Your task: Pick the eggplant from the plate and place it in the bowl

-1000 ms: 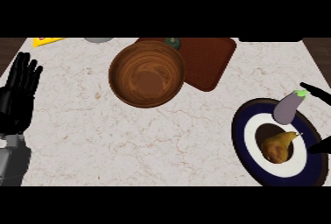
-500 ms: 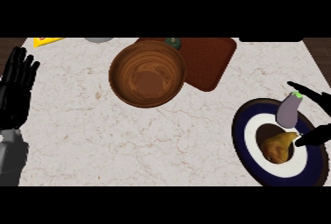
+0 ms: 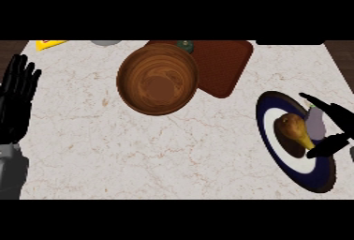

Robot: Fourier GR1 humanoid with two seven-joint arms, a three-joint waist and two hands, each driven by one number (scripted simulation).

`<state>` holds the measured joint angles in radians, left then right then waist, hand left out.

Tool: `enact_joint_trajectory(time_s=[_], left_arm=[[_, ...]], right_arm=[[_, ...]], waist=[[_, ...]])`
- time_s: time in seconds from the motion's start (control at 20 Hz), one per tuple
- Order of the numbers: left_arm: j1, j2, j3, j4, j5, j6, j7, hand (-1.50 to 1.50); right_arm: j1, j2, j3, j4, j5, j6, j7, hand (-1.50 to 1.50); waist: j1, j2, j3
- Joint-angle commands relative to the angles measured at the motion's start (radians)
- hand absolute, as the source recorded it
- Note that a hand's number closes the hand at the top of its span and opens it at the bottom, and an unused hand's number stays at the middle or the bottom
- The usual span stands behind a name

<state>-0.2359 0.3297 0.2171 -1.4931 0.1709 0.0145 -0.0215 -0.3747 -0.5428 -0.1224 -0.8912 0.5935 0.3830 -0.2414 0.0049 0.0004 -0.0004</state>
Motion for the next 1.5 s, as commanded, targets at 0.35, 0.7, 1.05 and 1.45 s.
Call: enact_joint_trajectory(time_s=[0.35,0.7,1.05,1.45], left_arm=[[-0.028,-0.014,0.018,0.036,-0.021,0.002,-0.009,0.0],[-0.06,-0.05,-0.008,0.098,-0.068,0.025,-0.063,0.0],[-0.117,-0.073,-0.074,0.025,-0.03,-0.032,-0.015,0.0],[-0.139,-0.074,-0.081,0.034,-0.047,-0.017,0.001,0.0]], right_arm=[[-0.024,-0.003,-0.038,0.087,0.043,-0.154,-0.166,1.5],[-0.2,-0.049,0.005,0.19,0.12,-0.148,-0.208,1.5],[-0.422,-0.176,0.205,0.204,0.329,-0.104,-0.362,1.5],[-0.601,-0.225,0.142,0.365,0.323,-0.202,-0.524,1.5]], waist=[[-0.004,0.0,0.0],[0.01,0.008,0.001],[0.17,0.065,0.004],[0.148,0.059,0.007]])
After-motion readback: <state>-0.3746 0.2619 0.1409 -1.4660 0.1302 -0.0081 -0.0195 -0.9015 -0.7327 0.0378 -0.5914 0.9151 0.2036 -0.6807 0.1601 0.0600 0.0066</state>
